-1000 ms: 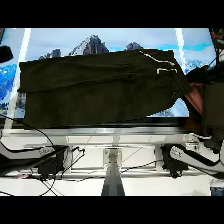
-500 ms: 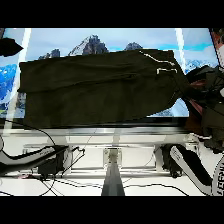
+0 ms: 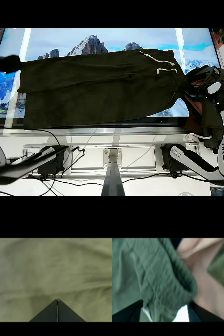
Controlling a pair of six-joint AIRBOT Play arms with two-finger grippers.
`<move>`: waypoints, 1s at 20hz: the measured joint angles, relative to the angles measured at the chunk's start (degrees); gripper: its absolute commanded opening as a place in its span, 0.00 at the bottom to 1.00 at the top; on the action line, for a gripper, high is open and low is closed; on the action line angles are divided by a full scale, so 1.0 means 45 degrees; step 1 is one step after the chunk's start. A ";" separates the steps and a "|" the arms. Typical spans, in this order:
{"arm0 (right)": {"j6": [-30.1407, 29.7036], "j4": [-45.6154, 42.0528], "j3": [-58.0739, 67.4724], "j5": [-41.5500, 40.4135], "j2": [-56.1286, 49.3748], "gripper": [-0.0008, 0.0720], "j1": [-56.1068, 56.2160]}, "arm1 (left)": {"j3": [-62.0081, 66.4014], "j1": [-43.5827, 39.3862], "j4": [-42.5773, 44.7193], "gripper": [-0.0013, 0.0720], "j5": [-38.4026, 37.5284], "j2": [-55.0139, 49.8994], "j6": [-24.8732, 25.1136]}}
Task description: Fold the clothes and pants, and hang the long-sleeved shirts on hangers.
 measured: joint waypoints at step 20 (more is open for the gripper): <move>-0.1185 0.0078 0.0000 -0.1763 -0.0301 0.06 0.0010 | -0.8247 0.8019 0.1865 0.70 -0.0160 0.2531 -0.0801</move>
